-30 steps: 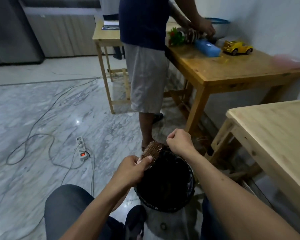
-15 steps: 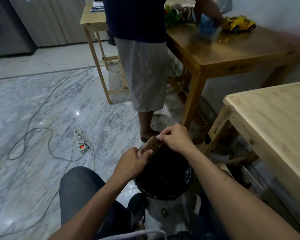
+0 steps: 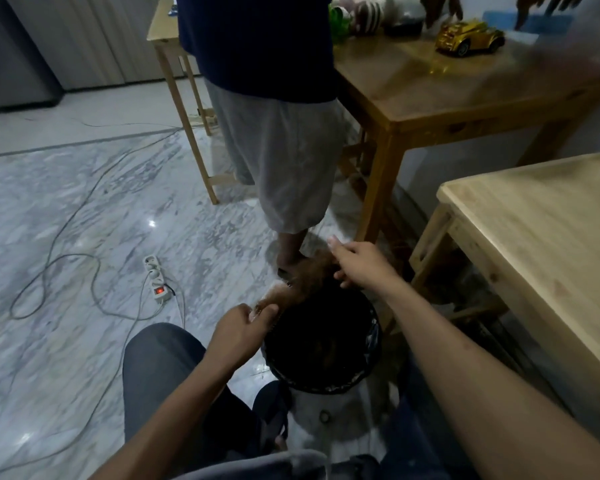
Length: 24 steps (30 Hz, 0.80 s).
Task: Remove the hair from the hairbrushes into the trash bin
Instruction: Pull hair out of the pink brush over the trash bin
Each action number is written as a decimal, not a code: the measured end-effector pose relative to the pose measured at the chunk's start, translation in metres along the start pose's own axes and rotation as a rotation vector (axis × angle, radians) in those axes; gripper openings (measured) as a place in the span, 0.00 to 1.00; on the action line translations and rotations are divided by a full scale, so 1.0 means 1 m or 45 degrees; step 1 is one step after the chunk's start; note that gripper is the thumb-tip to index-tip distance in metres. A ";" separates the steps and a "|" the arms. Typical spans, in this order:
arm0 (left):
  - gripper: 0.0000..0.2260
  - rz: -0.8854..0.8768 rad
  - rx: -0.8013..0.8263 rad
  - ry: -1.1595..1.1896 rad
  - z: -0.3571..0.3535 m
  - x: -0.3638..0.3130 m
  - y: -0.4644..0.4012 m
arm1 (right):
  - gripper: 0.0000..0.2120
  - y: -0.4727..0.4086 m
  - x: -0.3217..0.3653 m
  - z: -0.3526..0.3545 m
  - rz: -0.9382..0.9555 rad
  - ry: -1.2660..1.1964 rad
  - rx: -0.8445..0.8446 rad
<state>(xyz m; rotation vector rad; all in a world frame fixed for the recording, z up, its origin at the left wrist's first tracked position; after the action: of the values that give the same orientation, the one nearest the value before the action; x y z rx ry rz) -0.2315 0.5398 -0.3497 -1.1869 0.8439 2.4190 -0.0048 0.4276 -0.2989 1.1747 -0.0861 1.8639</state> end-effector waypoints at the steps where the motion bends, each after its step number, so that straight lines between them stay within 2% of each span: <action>1: 0.29 -0.023 -0.010 -0.002 0.001 -0.003 0.001 | 0.20 0.001 0.000 -0.004 -0.005 -0.099 0.077; 4: 0.27 -0.069 -0.016 -0.010 0.000 -0.011 0.004 | 0.21 0.008 -0.002 -0.015 0.019 -0.248 0.335; 6: 0.27 -0.072 0.005 -0.013 -0.003 -0.014 0.007 | 0.17 0.005 -0.009 -0.024 0.026 -0.222 0.377; 9: 0.30 -0.068 0.013 -0.043 -0.001 -0.011 0.012 | 0.08 -0.006 -0.017 -0.018 -0.096 -0.293 0.072; 13: 0.25 0.042 -0.055 -0.026 0.028 0.006 0.010 | 0.11 -0.011 -0.034 0.023 -0.412 -0.551 -0.380; 15: 0.26 0.088 -0.145 -0.013 0.045 0.016 0.005 | 0.14 -0.011 -0.042 0.033 -0.482 -0.609 -0.436; 17: 0.27 0.095 -0.157 0.007 0.049 0.014 0.003 | 0.12 -0.008 -0.043 0.027 -0.503 -0.562 -0.361; 19: 0.26 0.050 -0.135 -0.009 0.040 0.002 0.004 | 0.14 -0.010 -0.045 0.012 -0.494 -0.375 -0.240; 22: 0.25 -0.085 -0.113 -0.097 0.023 -0.021 0.009 | 0.28 -0.009 -0.037 -0.002 -0.359 0.109 -0.112; 24: 0.23 -0.166 -0.123 -0.218 0.016 -0.036 0.013 | 0.32 -0.004 -0.024 0.000 -0.179 0.138 -0.167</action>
<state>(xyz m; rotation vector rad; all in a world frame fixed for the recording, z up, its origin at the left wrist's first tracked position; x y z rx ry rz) -0.2261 0.5389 -0.3091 -1.0163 0.5863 2.4353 0.0018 0.4146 -0.3184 0.9636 -0.0626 1.7670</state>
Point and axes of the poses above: each hand's wrist, its own y-axis away from the middle knuckle, its own z-axis out of the back of the hand, x = y × z, the point moved 4 cm from there along -y, towards the middle knuckle, and after that the axes turned 8 degrees about y, right-handed, at the moved point
